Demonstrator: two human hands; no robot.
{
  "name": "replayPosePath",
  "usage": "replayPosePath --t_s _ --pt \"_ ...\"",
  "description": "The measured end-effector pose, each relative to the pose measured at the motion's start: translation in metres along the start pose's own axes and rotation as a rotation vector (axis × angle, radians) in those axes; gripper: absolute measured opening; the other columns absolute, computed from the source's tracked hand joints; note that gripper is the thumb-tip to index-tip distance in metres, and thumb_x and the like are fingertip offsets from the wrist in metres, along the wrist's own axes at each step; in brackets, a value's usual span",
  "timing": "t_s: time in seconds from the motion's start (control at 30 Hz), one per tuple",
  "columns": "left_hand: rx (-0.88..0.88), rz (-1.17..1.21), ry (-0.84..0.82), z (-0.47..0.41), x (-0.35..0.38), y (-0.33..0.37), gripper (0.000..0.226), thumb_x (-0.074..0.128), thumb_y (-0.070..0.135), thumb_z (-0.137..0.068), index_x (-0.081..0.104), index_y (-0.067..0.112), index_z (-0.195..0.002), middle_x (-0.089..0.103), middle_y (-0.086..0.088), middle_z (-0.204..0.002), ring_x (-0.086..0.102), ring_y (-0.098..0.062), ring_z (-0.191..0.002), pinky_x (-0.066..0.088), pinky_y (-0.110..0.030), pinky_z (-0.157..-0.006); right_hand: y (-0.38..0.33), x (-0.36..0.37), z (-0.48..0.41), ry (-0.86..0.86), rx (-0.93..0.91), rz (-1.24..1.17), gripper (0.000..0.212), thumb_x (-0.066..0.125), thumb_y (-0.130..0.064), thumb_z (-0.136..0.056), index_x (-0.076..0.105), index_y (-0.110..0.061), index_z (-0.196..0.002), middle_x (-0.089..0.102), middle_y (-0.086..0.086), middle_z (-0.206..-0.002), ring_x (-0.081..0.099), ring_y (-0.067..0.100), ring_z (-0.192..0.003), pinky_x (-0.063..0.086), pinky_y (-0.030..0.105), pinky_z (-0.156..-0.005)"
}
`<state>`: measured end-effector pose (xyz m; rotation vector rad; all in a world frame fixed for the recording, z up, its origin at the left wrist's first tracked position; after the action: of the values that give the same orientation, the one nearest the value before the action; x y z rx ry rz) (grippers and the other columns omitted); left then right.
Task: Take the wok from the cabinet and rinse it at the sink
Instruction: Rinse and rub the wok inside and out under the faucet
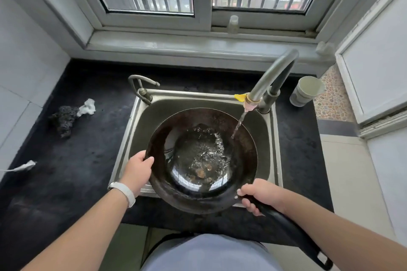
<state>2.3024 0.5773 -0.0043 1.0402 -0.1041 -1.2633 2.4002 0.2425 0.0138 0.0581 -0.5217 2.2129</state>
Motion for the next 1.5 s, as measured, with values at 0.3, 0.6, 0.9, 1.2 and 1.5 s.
replayPosePath --t_s 0.3,0.6,0.9,1.2,1.5 --pt "-0.023 0.016 0.077 0.016 -0.008 -0.002 0.023 0.049 0.026 -0.092 0.071 0.019 -0.087 0.073 -0.024 -0.097 0.069 -0.041 -0.086 0.057 -0.060 -0.085 -0.011 -0.012 -0.021 -0.088 0.054 0.082 0.042 0.048 -0.013 -0.099 0.050 -0.008 -0.058 0.050 0.001 -0.046 0.043 0.009 -0.037 0.035 0.017 -0.039" --pt "0.030 0.048 0.172 0.044 0.003 0.007 0.029 0.049 0.012 -0.099 0.073 0.026 -0.090 0.073 -0.020 -0.086 0.059 -0.027 -0.073 0.056 -0.046 -0.070 -0.040 -0.037 -0.041 -0.104 -0.050 0.342 0.036 0.049 -0.012 -0.098 0.052 -0.008 -0.063 0.052 0.002 -0.050 0.045 0.014 -0.041 0.040 0.023 -0.043" --pt "0.066 0.058 0.297 0.052 0.001 0.028 0.032 0.052 0.014 -0.101 0.068 0.041 -0.100 0.076 -0.001 -0.101 0.068 -0.027 -0.099 0.056 -0.048 -0.093 -0.077 -0.043 -0.051 -0.043 -0.183 0.467 0.039 0.050 -0.011 -0.095 0.050 -0.009 -0.056 0.050 0.003 -0.048 0.044 0.015 -0.041 0.038 0.024 -0.043" --pt "0.100 0.245 0.320 0.051 0.004 0.043 0.036 0.049 0.000 -0.103 0.060 0.034 -0.098 0.071 0.003 -0.101 0.067 -0.015 -0.097 0.051 -0.033 -0.087 -0.112 -0.052 -0.049 -0.022 -0.380 0.610 0.032 0.052 -0.009 -0.088 0.052 -0.007 -0.056 0.052 0.011 -0.051 0.046 0.021 -0.043 0.042 0.028 -0.045" --pt "0.025 0.326 0.321 0.038 0.007 0.040 0.031 0.051 0.003 -0.103 0.062 0.032 -0.104 0.074 -0.006 -0.107 0.069 -0.032 -0.107 0.055 -0.055 -0.098 -0.137 -0.057 -0.040 -0.008 -0.475 0.648 0.020 0.050 0.001 -0.089 0.053 -0.004 -0.069 0.052 0.010 -0.052 0.046 0.020 -0.043 0.040 0.028 -0.043"
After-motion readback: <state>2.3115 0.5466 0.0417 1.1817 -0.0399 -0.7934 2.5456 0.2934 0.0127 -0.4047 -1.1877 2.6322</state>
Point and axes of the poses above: each hand's wrist, its own z-axis away from the middle knuckle, its own x-axis out of the palm, y = z × x, the point moved 2 cm from there along -z, towards the middle knuckle
